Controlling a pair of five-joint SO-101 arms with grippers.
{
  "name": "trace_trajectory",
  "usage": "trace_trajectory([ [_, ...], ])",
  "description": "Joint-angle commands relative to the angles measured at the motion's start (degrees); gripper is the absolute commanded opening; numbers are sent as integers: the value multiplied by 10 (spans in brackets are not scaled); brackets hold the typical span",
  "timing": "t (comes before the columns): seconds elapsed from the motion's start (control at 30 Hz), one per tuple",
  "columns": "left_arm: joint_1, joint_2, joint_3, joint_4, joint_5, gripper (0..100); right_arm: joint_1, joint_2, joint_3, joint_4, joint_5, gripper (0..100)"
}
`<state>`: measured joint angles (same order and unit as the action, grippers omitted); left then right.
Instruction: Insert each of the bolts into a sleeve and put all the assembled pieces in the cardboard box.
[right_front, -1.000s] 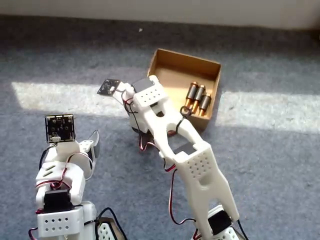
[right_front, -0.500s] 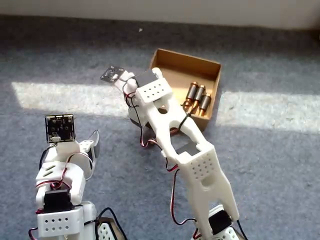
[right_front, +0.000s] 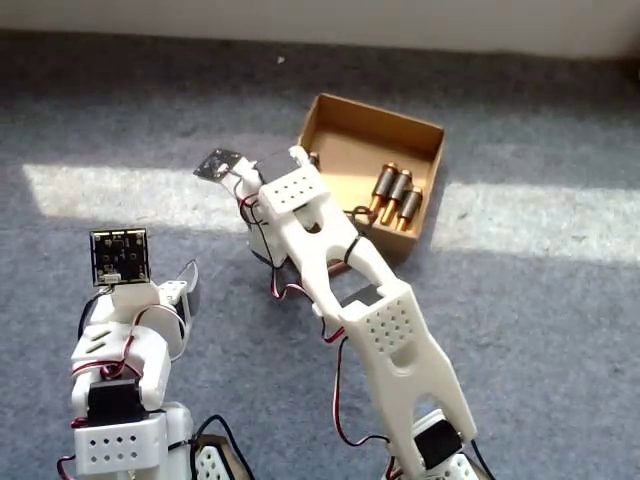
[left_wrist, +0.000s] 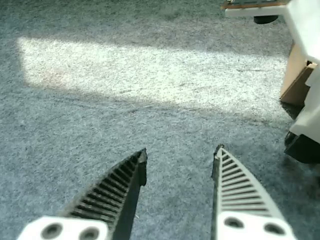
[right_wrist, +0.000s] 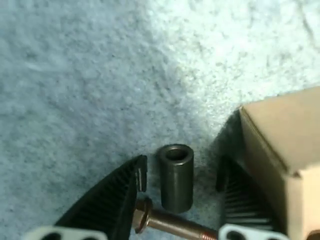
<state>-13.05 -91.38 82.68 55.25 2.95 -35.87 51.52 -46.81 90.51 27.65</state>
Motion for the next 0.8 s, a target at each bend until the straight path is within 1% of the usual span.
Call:
trace_trajectory([
  [0.0,-1,-5,-6,-14,-1,224,34,-11,-29,6,-6,224],
  [0.07,-1,-5,-6,-14,-1,224,33,-5,-13,5,-6,201],
  [0.23,-1,-5,-6,-14,-1,224,20,29,5,6,-6,18],
  [0.27,-1,-5,-6,-14,-1,224,20,32,5,6,-6,1],
  [0.33,-1,-5,-7,-14,0,224,21,27,5,11,-7,6],
  [0.4,-1,-5,-9,-14,0,224,25,1,4,39,-7,6],
  [0.57,1,-4,-41,-11,1,224,44,-131,-23,100,-11,6],
  [0.7,53,2,-78,-8,-4,224,76,-258,-18,105,-25,6],
  [0.77,88,2,-89,11,-25,224,99,-317,16,105,-44,6],
])
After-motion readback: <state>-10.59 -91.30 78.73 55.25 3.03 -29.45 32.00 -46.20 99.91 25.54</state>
